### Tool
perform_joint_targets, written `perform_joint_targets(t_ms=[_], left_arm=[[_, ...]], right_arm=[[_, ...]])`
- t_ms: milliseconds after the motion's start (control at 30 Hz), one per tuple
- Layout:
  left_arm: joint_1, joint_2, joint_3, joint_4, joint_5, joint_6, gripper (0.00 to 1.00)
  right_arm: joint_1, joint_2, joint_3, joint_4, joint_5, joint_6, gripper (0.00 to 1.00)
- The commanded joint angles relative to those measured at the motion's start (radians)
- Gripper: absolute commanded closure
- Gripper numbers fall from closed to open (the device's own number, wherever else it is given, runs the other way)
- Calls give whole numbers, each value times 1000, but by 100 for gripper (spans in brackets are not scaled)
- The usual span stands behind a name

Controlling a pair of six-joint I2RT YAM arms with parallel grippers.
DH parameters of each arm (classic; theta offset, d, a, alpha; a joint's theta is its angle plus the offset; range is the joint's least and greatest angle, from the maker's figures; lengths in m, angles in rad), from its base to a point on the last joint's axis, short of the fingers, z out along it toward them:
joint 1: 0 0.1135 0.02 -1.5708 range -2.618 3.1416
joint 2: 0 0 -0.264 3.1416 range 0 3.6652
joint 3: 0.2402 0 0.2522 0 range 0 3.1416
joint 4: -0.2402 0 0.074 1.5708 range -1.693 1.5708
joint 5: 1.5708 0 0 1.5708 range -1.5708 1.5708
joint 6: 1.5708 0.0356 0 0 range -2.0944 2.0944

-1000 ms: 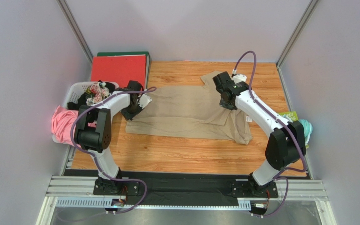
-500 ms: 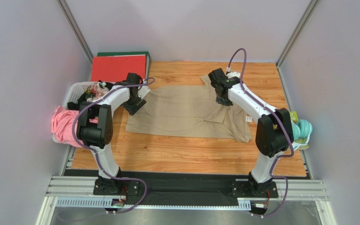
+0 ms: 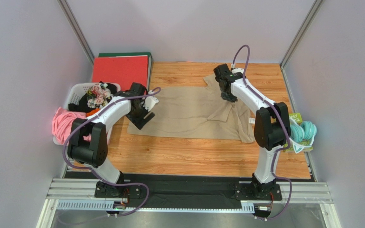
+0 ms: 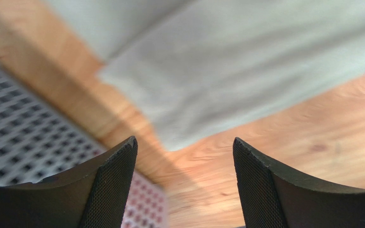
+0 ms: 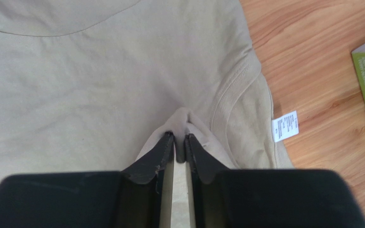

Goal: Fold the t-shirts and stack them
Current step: Fold the tshirt

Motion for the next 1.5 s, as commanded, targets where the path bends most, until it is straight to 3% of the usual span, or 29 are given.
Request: perform_joint_targets(t_ms=[0,67,100,200,333,433,633,833,1067,1467], left_arm=[[-69,-3,-56,-30,111,-33,21],[-71,26,-64,-11,139,-31,22],[-71,38,-65,-2,133,-27,23],[-68,107,-65,39,78,-10,25],[-51,153,-65,81,29,10,27],[-23,178,-47,104,9,22,28],[4,225,31,76,-20,35,30],[4,137,88,-52,128,6,33],[4,25,129,-152,303,1,33],[29,236,67,93,64,-56,36]], right_arm=[[-10,62,88,10,5,-30,77],[-11,80,118,-13,6,-28,62],[-13,94,129,-19,23,-30,46],[-31,119,201,-77,59,-37,31],[-62,59,232,-148,34,-27,35],[-48,-57,120,-145,-48,5,42],[38,-304,-251,-85,-168,91,44],[93,-447,-424,-78,-242,137,44],[98,-435,-466,-53,-259,144,46],[99,-374,-515,4,-285,163,50]])
